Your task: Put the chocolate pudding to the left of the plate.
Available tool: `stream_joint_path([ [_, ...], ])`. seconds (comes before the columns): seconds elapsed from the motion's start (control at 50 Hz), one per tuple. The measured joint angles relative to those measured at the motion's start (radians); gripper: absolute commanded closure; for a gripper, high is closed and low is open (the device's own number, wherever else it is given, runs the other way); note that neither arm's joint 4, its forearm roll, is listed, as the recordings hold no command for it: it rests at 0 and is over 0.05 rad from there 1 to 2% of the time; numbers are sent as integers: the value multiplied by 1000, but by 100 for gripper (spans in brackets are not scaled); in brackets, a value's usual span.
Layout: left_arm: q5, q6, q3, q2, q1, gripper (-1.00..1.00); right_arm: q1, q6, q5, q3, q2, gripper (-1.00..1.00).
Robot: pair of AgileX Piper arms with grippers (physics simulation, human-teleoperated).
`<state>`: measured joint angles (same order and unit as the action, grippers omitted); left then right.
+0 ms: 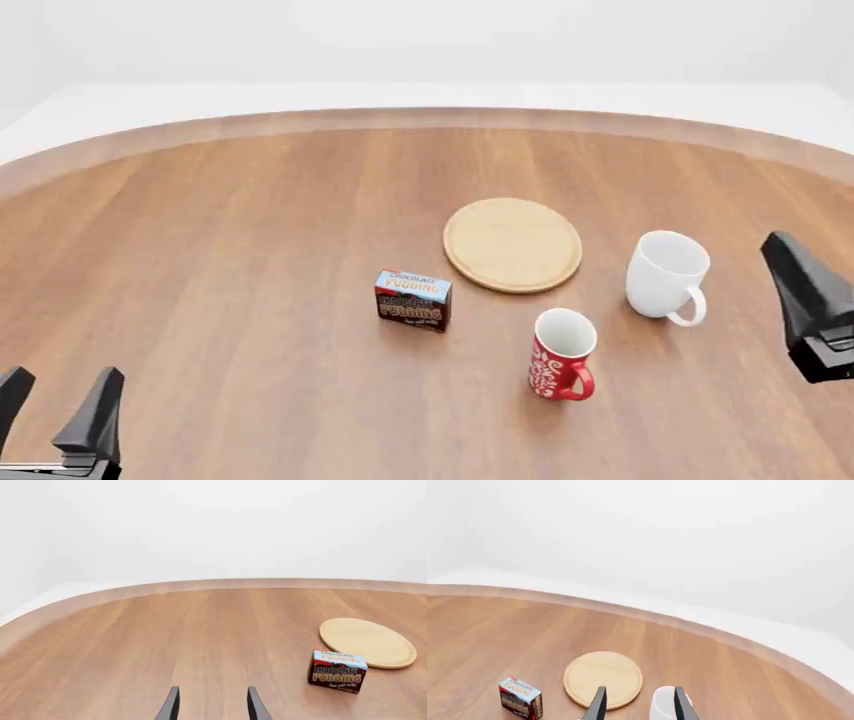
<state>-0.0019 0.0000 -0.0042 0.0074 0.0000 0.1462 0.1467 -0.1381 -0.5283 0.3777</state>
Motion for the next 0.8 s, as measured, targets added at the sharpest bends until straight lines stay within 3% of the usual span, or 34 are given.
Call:
stream_joint_path([
  [0.42, 0, 0, 0, 0, 0, -100, 142, 160, -210, -480, 561, -100],
  [0.8, 0, 0, 0, 0, 0, -100, 301, 174, -447, -810, 953, -100],
])
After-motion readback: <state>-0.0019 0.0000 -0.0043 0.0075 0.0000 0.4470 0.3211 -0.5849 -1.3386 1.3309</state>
